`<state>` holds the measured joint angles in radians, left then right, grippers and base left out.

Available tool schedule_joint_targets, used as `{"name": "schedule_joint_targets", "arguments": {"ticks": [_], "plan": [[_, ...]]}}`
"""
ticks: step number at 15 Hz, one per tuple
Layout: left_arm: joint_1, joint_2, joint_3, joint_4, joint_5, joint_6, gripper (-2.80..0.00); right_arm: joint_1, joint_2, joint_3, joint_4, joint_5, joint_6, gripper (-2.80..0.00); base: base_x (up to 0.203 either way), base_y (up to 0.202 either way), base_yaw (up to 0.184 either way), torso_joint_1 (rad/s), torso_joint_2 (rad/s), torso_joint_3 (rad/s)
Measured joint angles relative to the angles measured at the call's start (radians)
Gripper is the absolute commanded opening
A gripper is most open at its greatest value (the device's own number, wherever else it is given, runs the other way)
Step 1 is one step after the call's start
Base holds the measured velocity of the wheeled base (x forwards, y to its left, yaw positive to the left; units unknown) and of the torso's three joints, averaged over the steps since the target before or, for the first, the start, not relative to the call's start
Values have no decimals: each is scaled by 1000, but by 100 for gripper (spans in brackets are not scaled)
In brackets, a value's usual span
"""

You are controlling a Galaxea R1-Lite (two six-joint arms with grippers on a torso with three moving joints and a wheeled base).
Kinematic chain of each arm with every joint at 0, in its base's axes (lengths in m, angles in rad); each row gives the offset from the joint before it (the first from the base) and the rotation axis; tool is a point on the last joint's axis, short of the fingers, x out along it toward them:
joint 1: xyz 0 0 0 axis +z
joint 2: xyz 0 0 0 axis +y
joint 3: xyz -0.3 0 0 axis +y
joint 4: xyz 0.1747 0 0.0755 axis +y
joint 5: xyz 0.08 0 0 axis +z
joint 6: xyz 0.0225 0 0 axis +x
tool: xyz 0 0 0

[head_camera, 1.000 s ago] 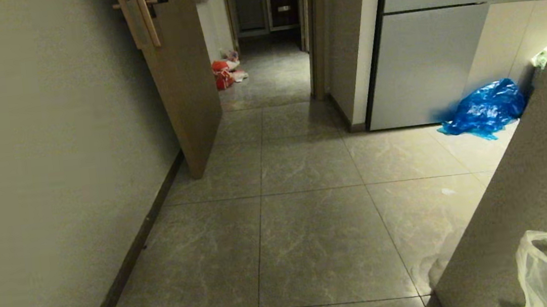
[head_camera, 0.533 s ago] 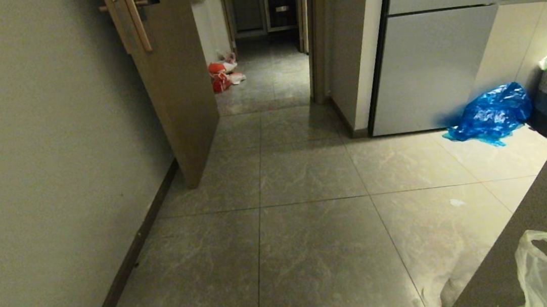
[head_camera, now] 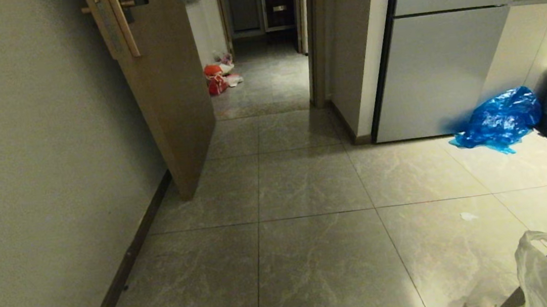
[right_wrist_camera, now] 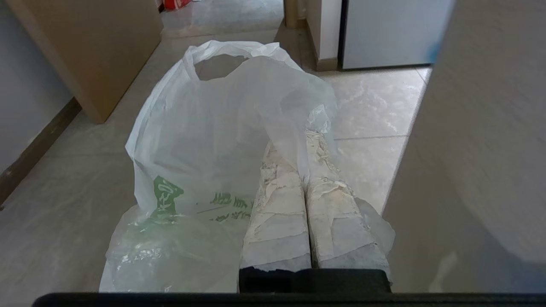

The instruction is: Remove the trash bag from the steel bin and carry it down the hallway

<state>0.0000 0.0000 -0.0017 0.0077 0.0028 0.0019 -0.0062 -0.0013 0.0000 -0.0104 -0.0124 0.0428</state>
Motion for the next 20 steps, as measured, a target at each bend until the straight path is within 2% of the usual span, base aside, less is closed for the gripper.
{"name": "schedule_joint_targets", "arguments": {"ticks": [20], "plan": [[0, 0, 2, -3, 0, -2, -280, 0, 0, 0, 0, -1, 1, -280, 184, 0, -2, 2, 1, 2]]}}
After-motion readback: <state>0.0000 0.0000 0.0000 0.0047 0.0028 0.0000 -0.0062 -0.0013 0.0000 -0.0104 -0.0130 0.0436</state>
